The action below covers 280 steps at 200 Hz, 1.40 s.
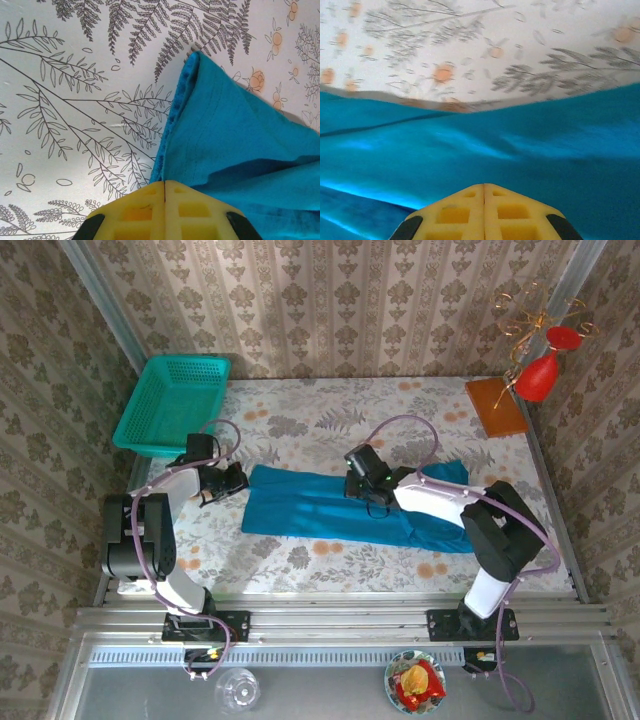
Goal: Fold the inside-out t-shirt
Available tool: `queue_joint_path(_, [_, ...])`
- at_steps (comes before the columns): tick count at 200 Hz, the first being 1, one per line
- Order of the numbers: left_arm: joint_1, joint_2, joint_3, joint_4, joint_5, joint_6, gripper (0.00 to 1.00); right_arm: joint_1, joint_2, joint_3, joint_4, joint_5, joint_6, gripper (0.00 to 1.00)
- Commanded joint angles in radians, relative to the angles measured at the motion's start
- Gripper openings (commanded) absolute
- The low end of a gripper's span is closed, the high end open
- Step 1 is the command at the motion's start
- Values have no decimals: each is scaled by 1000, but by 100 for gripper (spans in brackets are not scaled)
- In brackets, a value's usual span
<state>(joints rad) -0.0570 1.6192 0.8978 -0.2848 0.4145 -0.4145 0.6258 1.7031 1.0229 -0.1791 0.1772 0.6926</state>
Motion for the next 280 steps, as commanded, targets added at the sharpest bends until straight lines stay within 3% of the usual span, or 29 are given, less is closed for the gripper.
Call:
queue_joint_path(1, [6,-25,-13,-34,24,3,1,-49,-52,-40,-121,-43,31,10])
queue_joint_path(72, [6,-26,-23,-107,64,9,12,-233,-116,-197,-202,-90,85,11])
queue_joint_path(92, [7,-46,-11,-146,68,13,22,-247,-152,-201,-219,-101,85,16])
queue_joint_path(140, [-36,-149,94,-249,3,56,29,-251,-305,-192,-270,-109,78,31])
queue_joint_path(161, [-114,-75,185,-275,25,85,25,-276,-343,-180,-295,-121,64,42])
queue_joint_path(186, [-209,70,292,-283,36,89,11,-338,-318,-184,-282,-202,41,54])
queue_joint_path(211, [-268,205,369,-276,43,90,2,-401,-225,-188,-250,-286,3,70])
queue_joint_path(249, [-263,309,349,-224,44,70,0,-475,-96,-180,-171,-365,-18,73])
queue_joint_path(280, [-231,269,239,-187,23,53,1,-496,15,-94,-152,-378,-51,73])
